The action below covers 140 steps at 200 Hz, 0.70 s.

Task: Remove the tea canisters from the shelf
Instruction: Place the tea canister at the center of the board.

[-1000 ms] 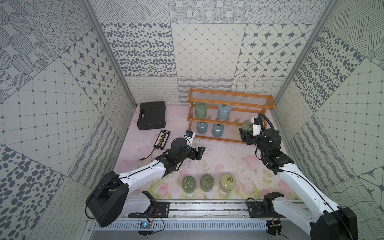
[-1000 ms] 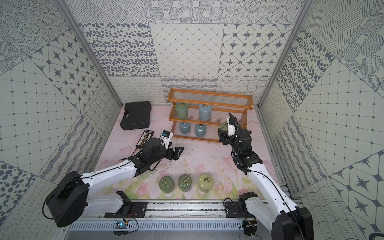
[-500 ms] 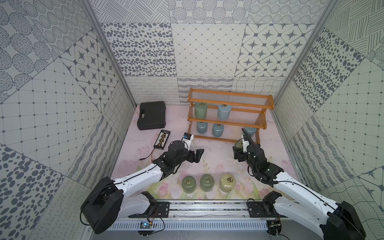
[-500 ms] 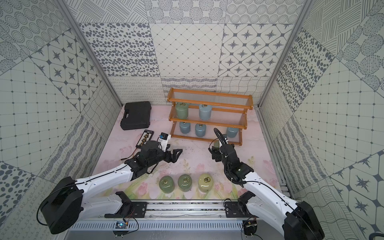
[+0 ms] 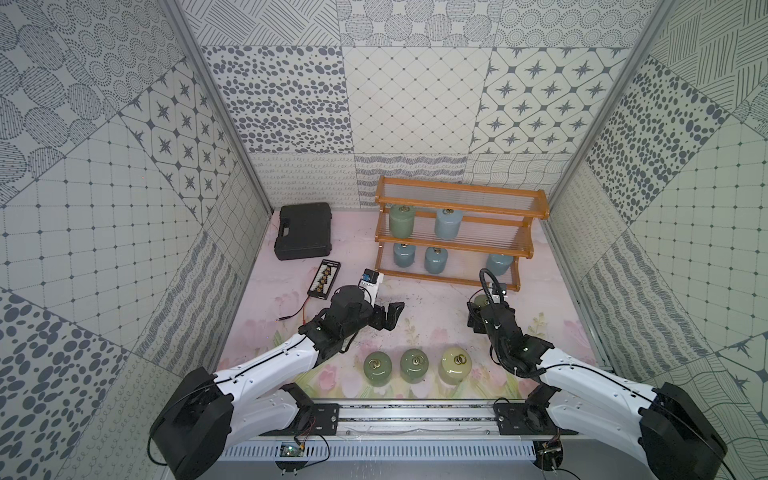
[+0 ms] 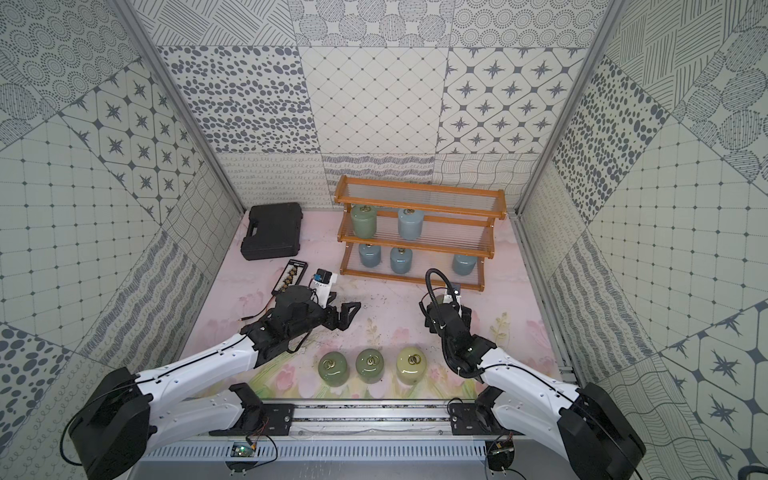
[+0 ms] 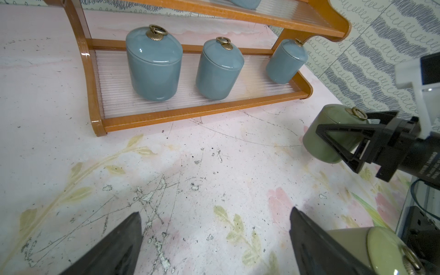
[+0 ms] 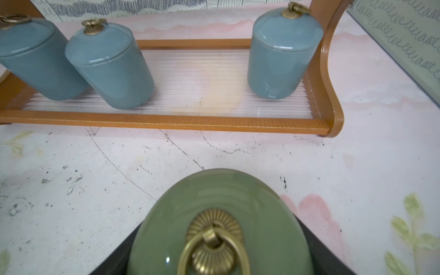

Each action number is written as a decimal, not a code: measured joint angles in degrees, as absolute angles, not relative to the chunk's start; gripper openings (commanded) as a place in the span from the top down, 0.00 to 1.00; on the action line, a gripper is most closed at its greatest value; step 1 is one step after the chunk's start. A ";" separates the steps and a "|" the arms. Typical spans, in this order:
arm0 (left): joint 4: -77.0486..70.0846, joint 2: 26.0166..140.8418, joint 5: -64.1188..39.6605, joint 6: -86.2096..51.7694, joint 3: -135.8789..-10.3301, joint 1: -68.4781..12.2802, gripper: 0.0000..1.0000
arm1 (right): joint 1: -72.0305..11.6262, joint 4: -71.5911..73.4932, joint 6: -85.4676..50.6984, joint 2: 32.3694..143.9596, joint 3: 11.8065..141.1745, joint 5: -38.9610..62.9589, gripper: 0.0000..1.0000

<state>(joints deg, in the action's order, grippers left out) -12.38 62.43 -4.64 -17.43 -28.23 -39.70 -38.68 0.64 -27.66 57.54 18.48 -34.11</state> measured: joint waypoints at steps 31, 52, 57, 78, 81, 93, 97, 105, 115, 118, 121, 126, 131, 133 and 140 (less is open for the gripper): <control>-11.94 62.00 -4.64 -17.45 -27.83 -39.70 0.00 | -39.24 2.79 -30.20 59.86 17.67 -34.94 0.26; -11.51 61.87 -4.62 -17.47 -27.53 -39.70 0.00 | -39.38 5.10 -31.70 60.95 16.29 -35.07 0.25; -11.38 61.84 -4.62 -17.47 -27.51 -39.70 0.00 | -39.42 5.50 -32.05 61.17 15.88 -35.07 0.25; -10.94 61.69 -4.47 -17.47 -27.27 -39.70 0.00 | -39.59 6.92 -33.01 61.91 15.09 -35.55 0.25; -10.94 61.65 -4.47 -17.47 -27.22 -39.70 0.00 | -39.64 7.09 -33.08 62.00 15.09 -35.59 0.24; -10.92 61.58 -4.47 -17.47 -27.14 -39.70 0.00 | -39.81 7.68 -33.41 62.52 15.09 -35.83 0.23; -10.92 61.54 -4.47 -17.47 -27.11 -39.70 0.00 | -39.81 7.92 -33.58 62.67 15.09 -35.97 0.23; -10.92 61.49 -4.45 -17.47 -27.09 -39.70 0.00 | -39.92 8.25 -33.91 62.94 15.07 -36.14 0.22; -10.92 61.49 -4.45 -17.50 -27.09 -39.70 0.00 | -40.01 8.69 -34.17 63.09 14.96 -36.27 0.21; -10.92 61.49 -4.45 -17.52 -27.07 -39.70 0.00 | -40.03 8.75 -34.22 63.09 14.94 -36.32 0.20; -10.92 61.49 -4.45 -17.52 -27.07 -39.70 0.00 | -40.07 8.84 -34.26 63.11 14.87 -36.36 0.19; -10.92 61.52 -4.45 -17.54 -27.07 -39.70 0.00 | -40.18 8.88 -34.33 63.11 14.85 -36.47 0.18; -10.92 61.54 -4.45 -17.56 -27.05 -39.70 0.00 | -40.23 8.88 -34.39 63.11 14.85 -36.49 0.16; -10.92 61.54 -4.45 -17.58 -27.05 -39.70 0.00 | -40.25 8.91 -34.39 63.11 14.85 -36.51 0.15; -10.92 61.58 -4.45 -17.61 -27.05 -39.70 0.00 | -40.36 8.88 -34.52 63.11 14.85 -36.56 0.11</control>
